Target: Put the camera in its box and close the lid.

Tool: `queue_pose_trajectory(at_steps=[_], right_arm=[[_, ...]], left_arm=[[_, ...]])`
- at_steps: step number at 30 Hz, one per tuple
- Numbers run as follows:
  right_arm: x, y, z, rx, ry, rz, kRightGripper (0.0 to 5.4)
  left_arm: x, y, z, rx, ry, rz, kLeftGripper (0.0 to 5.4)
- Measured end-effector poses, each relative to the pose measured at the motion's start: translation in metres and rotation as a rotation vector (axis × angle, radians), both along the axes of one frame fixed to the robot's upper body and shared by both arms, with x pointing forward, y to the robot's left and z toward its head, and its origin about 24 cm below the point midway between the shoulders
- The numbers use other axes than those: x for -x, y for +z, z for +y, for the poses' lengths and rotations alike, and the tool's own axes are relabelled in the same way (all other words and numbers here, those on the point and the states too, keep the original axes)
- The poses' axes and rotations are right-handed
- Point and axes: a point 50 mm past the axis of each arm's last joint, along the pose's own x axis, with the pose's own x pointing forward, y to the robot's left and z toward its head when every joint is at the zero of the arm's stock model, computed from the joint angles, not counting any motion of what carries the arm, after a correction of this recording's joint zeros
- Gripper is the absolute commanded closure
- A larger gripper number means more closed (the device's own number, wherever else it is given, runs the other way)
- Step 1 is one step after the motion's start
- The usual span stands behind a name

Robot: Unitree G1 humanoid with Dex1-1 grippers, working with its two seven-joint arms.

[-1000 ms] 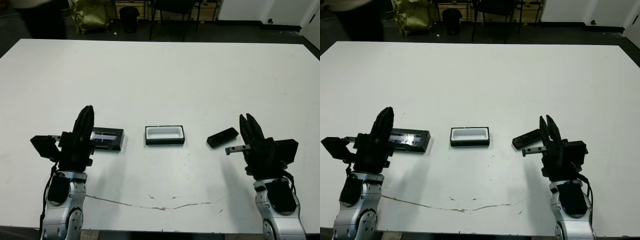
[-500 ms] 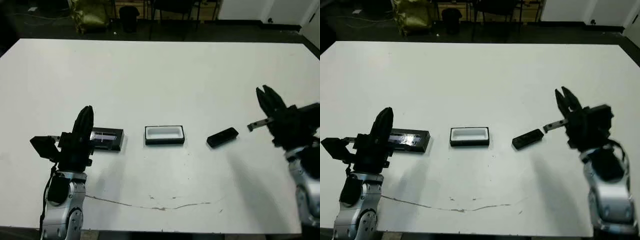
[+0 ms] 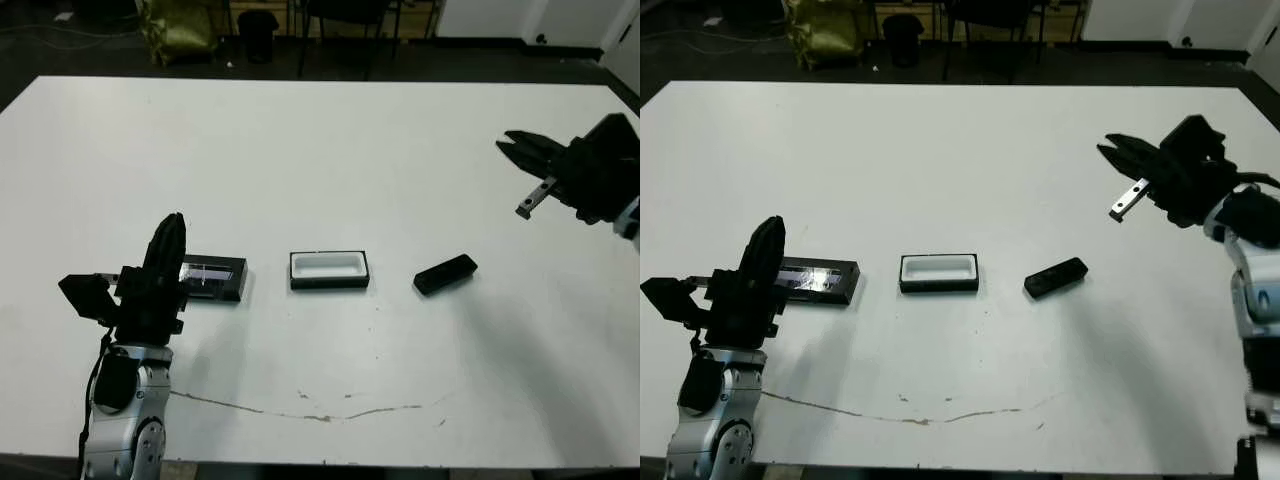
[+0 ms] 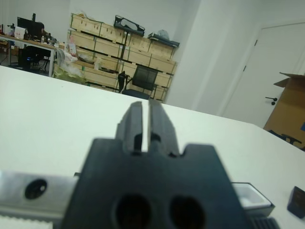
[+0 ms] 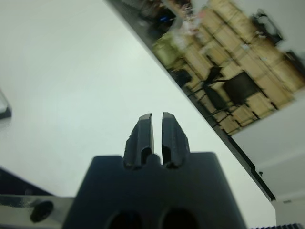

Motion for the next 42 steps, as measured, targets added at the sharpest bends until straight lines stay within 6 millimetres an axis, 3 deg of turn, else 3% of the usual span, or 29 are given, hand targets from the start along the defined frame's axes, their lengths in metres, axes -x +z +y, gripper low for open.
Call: queue_pose_trajectory(at_steps=[10,17,20,34,42], right_arm=[[-0.015,0.003,0.006,0.287,0.140,0.267,5.40],[-0.012,-0.006,0.008,0.340,0.195,0.465,5.38],[-0.010,-0.009,0.010,0.363,0.237,0.507,5.04],[-0.008,-0.025,-0.005,0.381,0.261,0.725,1.94],[-0.010,-0.036,-0.009,0.382,0.248,0.783,2.11]], left_arm=[[0.000,-0.001,0.001,0.000,0.003,0.003,5.38],[0.000,-0.001,0.003,-0.004,0.002,0.002,5.40],[0.000,-0.001,0.004,-0.004,0.002,0.001,5.40],[-0.002,-0.001,0.003,-0.005,-0.002,0.014,5.40],[-0.002,0.000,0.003,-0.006,-0.004,0.010,5.40]])
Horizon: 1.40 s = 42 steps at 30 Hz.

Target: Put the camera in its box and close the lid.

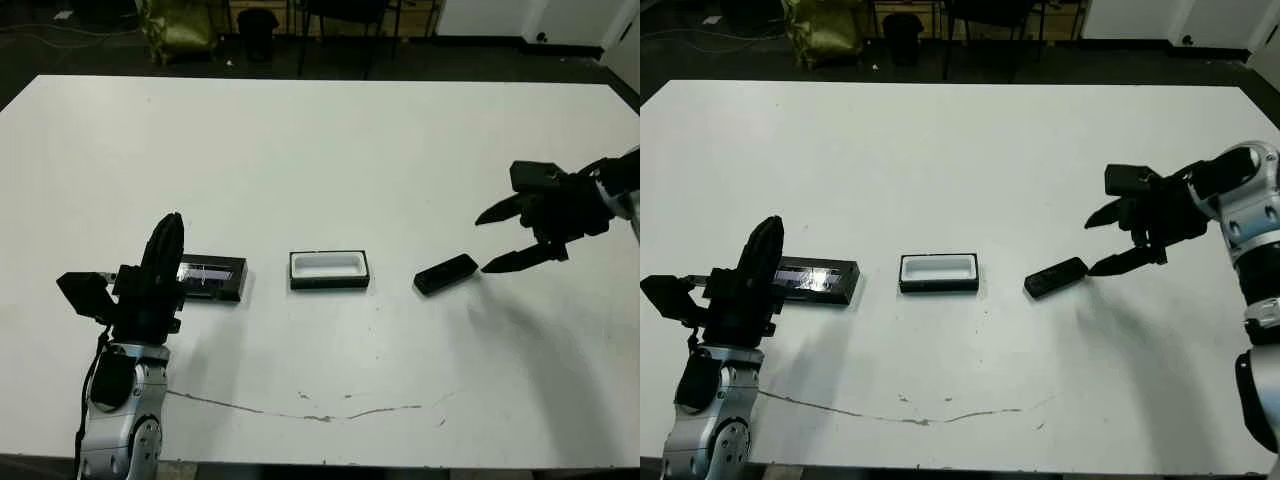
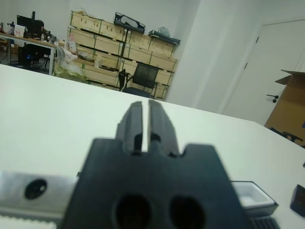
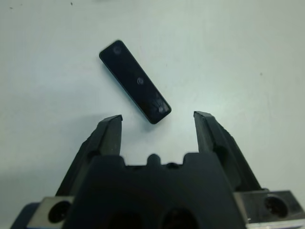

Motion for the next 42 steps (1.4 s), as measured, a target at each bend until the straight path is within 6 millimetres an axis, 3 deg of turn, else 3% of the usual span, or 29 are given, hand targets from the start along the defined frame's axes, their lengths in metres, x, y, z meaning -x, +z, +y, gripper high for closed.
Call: queue_pose_trajectory(at_steps=[3,7,11,15,25,37,42], right_arm=[[0.000,-0.003,0.000,0.011,-0.005,0.012,2.13],[-0.002,-0.008,0.002,0.012,-0.006,0.030,1.77],[-0.003,-0.013,0.005,0.003,0.003,0.039,2.00],[-0.004,-0.019,0.006,0.022,-0.004,0.044,2.72],[-0.004,-0.025,0.009,0.027,0.008,0.053,2.63],[-0.008,0.000,0.007,0.033,-0.001,-0.128,5.30],[-0.008,0.003,0.005,0.039,-0.004,-0.142,5.39]], left_arm=[[0.000,0.000,0.000,-0.002,-0.001,-0.001,5.40],[0.000,0.000,0.000,-0.002,-0.001,-0.001,5.40],[0.000,0.000,0.000,-0.002,0.000,-0.001,5.40],[0.000,0.000,0.000,-0.002,0.000,-0.001,5.40],[0.000,0.001,0.000,0.000,0.001,-0.001,5.40],[0.001,0.001,0.001,-0.003,0.006,-0.005,5.40],[0.001,0.001,0.001,0.000,0.007,0.002,5.40]])
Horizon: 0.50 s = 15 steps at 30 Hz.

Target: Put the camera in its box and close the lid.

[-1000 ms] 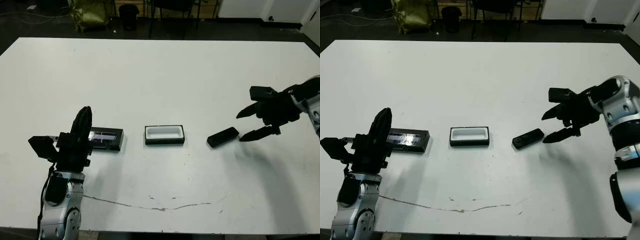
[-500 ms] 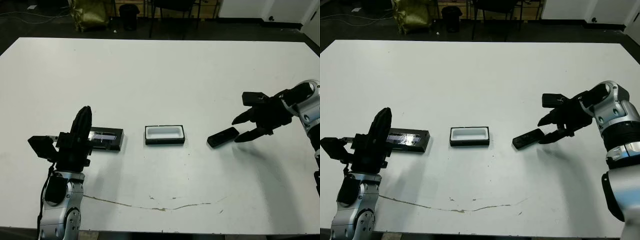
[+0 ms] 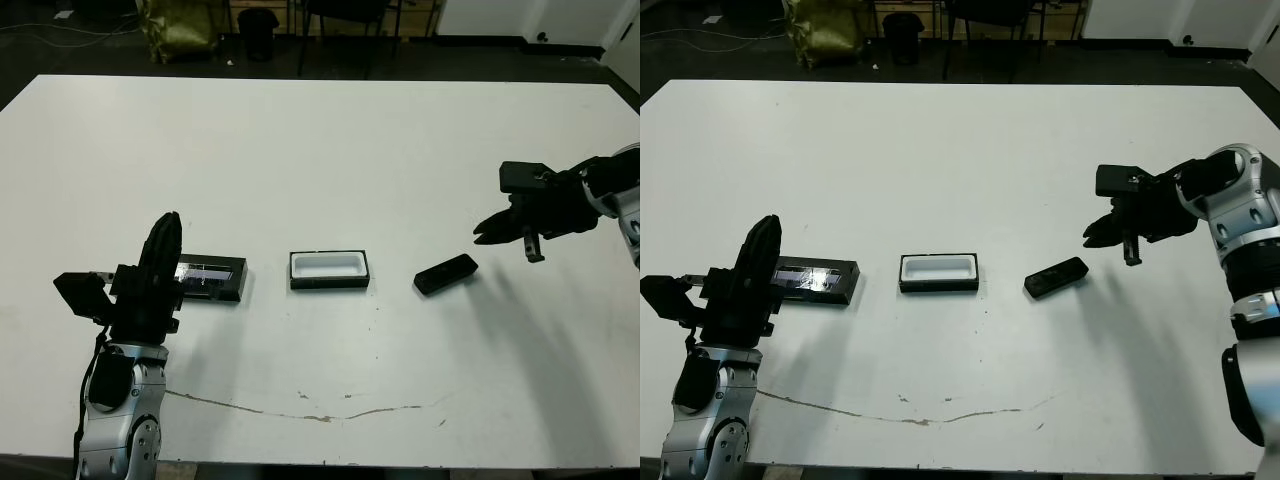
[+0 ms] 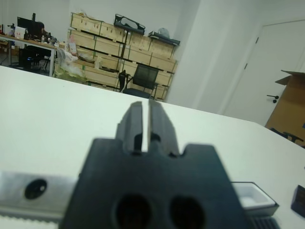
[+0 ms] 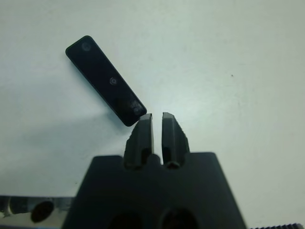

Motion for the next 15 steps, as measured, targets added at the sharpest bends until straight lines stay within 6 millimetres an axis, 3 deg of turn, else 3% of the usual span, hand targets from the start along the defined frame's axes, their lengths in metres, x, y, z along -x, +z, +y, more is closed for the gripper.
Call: queue_pose_trajectory(at_steps=[15], right_arm=[[0.010,0.002,-0.005,0.081,0.032,-0.034,5.39]], left_arm=[[0.001,0.000,0.000,0.002,0.001,0.006,5.40]])
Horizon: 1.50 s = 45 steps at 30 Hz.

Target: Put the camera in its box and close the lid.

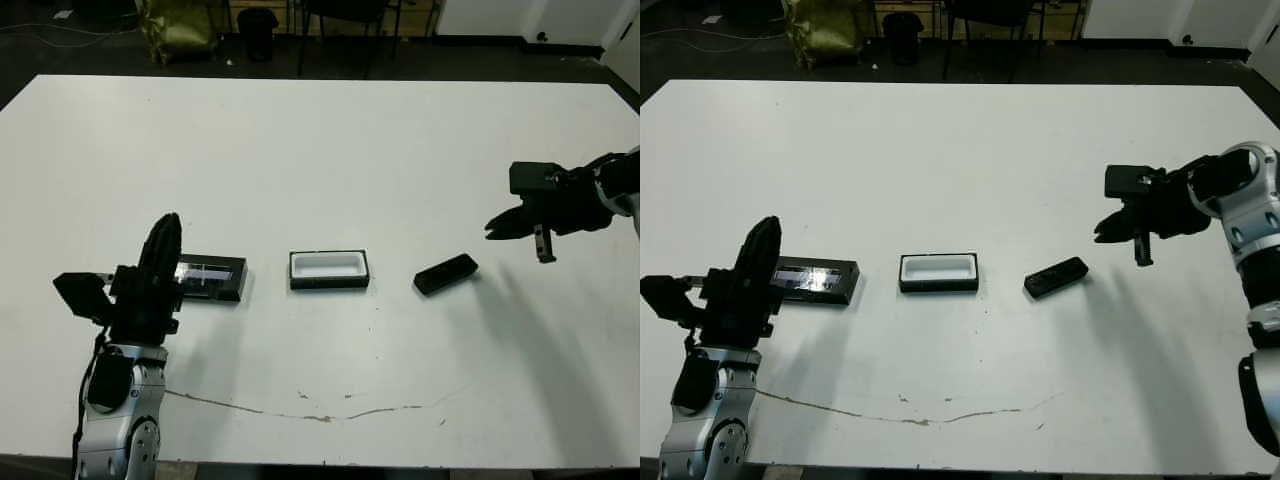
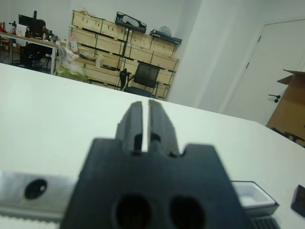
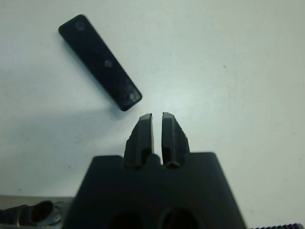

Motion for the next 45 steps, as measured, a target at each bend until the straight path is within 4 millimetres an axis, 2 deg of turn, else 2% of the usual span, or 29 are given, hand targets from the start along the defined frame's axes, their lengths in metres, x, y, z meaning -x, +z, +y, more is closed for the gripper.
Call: queue_pose_trajectory(at_steps=[8,14,28,45], right_arm=[[0.008,-0.013,0.009,0.049,0.065,0.073,5.39],[0.014,-0.022,0.008,0.047,0.074,0.167,5.39],[0.018,-0.026,0.017,0.070,0.177,0.199,5.39],[0.019,-0.041,0.017,0.053,0.162,0.250,5.39]], left_arm=[[0.000,0.000,0.000,0.000,0.000,0.001,5.40],[0.000,0.000,0.000,-0.001,0.001,0.000,5.40],[0.000,0.000,0.000,0.000,0.008,0.001,5.40],[0.001,-0.001,0.000,0.003,0.011,0.003,5.40]])
